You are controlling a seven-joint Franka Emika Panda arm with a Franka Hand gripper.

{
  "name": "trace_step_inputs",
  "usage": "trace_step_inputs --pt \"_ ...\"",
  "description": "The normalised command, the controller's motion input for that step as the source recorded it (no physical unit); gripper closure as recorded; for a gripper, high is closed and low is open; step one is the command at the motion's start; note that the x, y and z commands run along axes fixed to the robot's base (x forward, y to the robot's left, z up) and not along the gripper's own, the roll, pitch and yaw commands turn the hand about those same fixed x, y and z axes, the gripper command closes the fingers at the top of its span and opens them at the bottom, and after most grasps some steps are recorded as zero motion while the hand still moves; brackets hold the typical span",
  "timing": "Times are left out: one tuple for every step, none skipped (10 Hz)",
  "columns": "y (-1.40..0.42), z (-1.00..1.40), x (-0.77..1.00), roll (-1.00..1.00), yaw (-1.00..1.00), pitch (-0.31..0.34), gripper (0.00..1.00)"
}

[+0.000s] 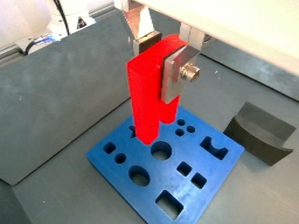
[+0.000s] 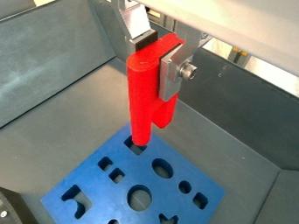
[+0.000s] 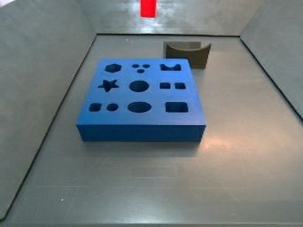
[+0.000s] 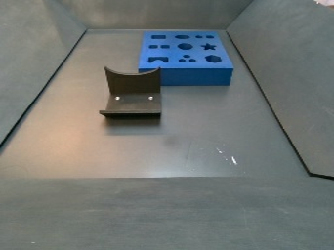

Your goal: Insert the square-circle object.

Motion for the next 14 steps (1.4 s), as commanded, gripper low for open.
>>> trace_step_inputs --pt "0.00 -0.14 0.07 -0.09 -0.05 -0.086 1.00" --pt "-0.04 -0.33 -0.29 -0.06 -0.80 -0.107 1.00" --pt "0.00 -0.47 -0.04 -0.06 -1.00 -0.087 1.00" --pt "0.00 -0.58 0.00 0.00 -1.00 -0.040 1.00" --pt "0.00 -0.67 0.00 0.00 -1.00 0.000 1.00" --pt "0.00 -0.85 -0.13 -0.08 -1.00 -0.004 1.00" --pt "0.03 -0.89 -0.38 -0.09 -0.86 -0.011 1.00" --pt "0.05 -0.89 -0.42 -0.10 -0.83 -0.016 1.00" --pt "0.05 -0.85 -0.40 -0.10 -0.84 0.000 1.00" --pt "0.07 -0.61 -0.31 -0.02 -0.90 0.000 1.00" --pt "0.08 -0.55 -0.28 0.00 -0.93 0.000 1.00" --pt "0.08 -0.55 -0.27 0.00 -0.94 0.000 1.00" --pt "0.06 -0.54 -0.23 0.00 -0.97 0.000 1.00" --pt "0.01 -0.51 -0.13 0.00 -1.00 0.029 1.00"
